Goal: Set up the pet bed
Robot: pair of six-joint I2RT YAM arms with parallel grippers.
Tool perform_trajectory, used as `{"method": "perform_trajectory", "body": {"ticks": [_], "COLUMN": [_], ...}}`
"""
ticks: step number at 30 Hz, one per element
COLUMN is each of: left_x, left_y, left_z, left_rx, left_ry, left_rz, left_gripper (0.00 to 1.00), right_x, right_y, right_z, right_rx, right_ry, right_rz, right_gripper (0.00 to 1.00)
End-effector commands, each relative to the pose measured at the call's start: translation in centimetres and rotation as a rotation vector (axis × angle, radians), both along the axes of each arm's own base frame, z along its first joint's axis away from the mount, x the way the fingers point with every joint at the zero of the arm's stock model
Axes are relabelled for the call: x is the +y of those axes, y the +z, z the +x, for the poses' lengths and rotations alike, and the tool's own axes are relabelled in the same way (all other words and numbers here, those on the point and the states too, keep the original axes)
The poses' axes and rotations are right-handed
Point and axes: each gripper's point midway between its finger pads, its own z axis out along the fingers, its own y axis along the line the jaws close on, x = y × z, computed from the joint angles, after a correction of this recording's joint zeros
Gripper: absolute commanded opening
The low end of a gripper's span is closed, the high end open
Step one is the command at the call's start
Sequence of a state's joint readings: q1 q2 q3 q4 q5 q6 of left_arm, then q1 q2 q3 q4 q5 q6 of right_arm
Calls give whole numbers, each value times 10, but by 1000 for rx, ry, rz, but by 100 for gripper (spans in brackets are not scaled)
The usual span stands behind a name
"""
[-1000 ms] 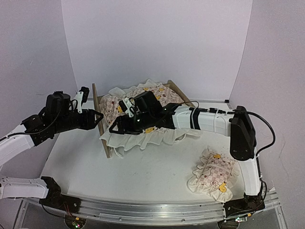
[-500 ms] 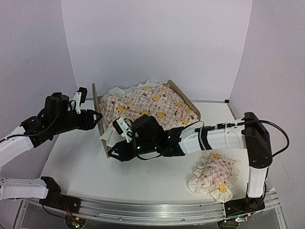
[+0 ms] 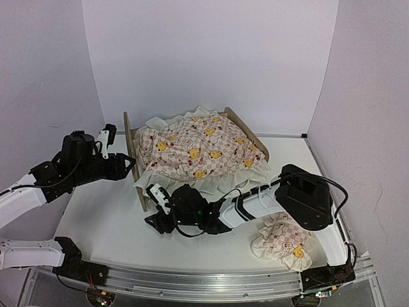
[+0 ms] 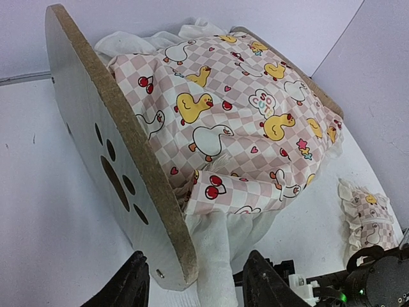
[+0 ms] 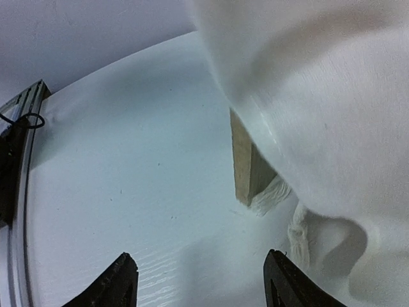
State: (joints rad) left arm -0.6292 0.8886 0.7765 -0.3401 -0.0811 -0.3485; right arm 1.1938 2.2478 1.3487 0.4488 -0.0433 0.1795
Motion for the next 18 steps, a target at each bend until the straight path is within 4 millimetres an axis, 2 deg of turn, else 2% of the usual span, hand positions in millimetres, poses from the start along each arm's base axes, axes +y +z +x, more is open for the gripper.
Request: {"method": "perform_trajectory", "body": {"ticks": [1,8,12,18], "left_x": [3,3,2,1], "left_y": [21,27,26,25], "left_z": [0,-3,-5,-10], "left_rx": [-67,-84,-86,-90], "left_ry": [15,0,-12,-27], "left_rz": [-50,-67,-75,-87], "left_gripper": [50,50,50,50], "right_x": [15,28,33,33], "right_y": [22,-1,-16,-24], "right_z": [13,19,30,49], "right_rx": [-299,-395,-432,-461], "right_ry": [77,132,111,14], "right_rz": [10,-82,-132,-173], "right_gripper": [68,61,58,60]}}
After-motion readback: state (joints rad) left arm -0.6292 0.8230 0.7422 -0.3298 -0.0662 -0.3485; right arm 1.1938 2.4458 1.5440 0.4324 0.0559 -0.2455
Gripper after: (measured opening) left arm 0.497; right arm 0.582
